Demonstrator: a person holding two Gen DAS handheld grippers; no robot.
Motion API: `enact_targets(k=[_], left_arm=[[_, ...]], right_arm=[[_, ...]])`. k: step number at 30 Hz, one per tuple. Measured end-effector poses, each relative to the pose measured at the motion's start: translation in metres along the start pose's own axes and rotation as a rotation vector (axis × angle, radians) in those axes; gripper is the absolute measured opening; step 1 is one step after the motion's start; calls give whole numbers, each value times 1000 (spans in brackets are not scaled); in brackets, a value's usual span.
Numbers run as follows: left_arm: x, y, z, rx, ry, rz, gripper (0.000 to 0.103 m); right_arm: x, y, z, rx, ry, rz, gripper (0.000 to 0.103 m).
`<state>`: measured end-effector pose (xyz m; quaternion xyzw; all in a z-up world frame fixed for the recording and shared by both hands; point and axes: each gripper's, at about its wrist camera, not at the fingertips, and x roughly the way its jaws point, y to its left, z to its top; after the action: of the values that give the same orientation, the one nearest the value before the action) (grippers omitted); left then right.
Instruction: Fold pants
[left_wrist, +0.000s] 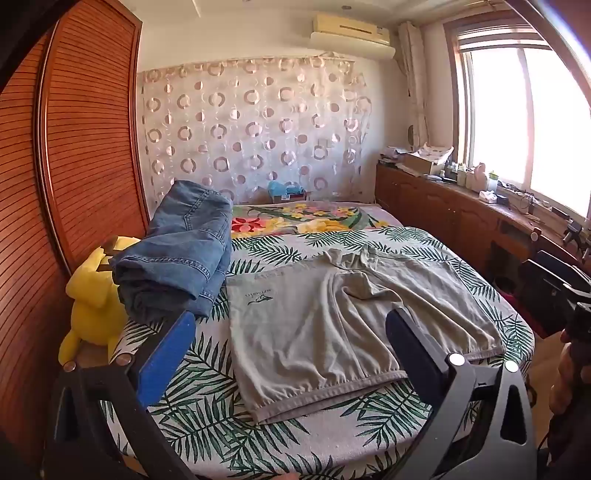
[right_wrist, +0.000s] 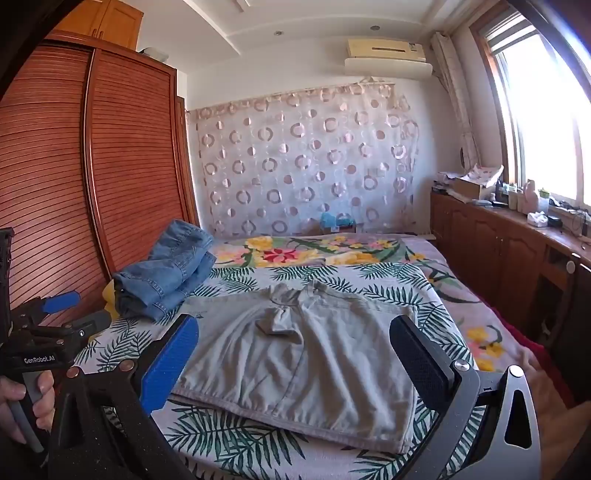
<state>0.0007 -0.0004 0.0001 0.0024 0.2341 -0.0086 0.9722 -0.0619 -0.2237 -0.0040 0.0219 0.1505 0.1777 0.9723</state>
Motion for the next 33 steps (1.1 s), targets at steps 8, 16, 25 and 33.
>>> enact_targets(k=[8,16,25,33], left_arm=[[0,0,0,-3,-3,7,103],[1,2,0,-4,-9,7,103],[-6,3,4,-7,-21,15,103],[-7,4,5,-6,-24,13,103]], right_arm=[[-1,0,0,-7,-2,3,103],[6,3,-4,-9,1,4,103],[2,4,-3,-9,-4,3,103],[0,4,-2,-8,-5,5,103]])
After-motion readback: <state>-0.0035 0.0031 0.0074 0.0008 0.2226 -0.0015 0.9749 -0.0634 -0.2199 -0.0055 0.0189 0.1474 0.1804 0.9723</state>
